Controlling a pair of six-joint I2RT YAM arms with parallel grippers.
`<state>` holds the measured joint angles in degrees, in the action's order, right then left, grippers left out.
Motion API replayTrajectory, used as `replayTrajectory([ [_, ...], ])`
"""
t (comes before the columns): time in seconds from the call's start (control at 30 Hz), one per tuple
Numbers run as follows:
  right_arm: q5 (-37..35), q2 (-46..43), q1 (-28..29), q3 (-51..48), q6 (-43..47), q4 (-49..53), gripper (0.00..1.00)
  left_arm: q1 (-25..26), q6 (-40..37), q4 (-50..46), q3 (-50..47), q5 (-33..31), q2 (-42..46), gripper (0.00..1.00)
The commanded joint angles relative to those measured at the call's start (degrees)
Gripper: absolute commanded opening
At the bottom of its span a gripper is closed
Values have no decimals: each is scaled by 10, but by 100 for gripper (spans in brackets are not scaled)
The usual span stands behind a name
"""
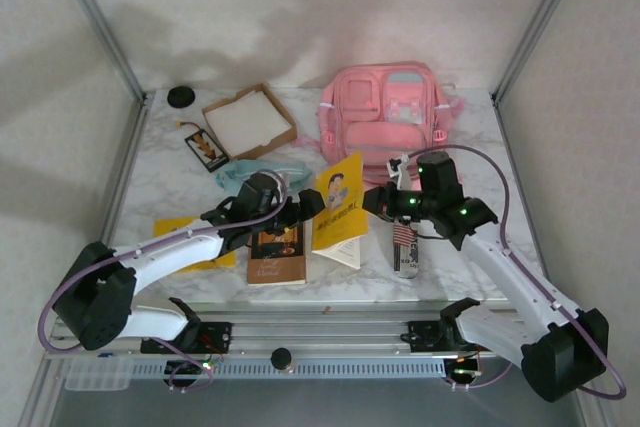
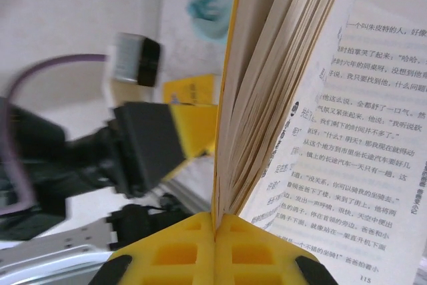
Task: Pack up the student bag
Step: Pick up the book from the bottom-center of the table, then pass the book.
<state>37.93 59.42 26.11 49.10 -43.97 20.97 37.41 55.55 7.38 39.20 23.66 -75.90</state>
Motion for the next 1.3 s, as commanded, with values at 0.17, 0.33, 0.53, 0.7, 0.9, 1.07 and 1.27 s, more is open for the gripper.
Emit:
replayTrajectory([
  [0.17, 93, -7, -4, 10, -66, -121, 0, 3, 141, 270, -49, 113, 39, 96],
  [0.33, 88, -11, -21, 4, -48, -100, 0, 5, 183, 342, -56, 124, 50, 85],
  [0.53, 92, -10, -62, -7, -17, -61, 0, 12, 191, 340, -45, 124, 66, 68],
  [0.7, 90, 5, -74, -9, 24, -26, 0, 21, 181, 323, -36, 119, 69, 45],
  [0.9, 88, 8, -81, -10, 40, -18, 7, 21, 176, 307, -22, 113, 58, 24],
  [1.07, 97, -4, -101, -16, 49, -8, 46, 21, 191, 328, -1, 118, 39, 2],
  [1.27, 162, -8, -139, -47, 27, -38, 92, 24, 222, 385, 9, 129, 17, 0],
])
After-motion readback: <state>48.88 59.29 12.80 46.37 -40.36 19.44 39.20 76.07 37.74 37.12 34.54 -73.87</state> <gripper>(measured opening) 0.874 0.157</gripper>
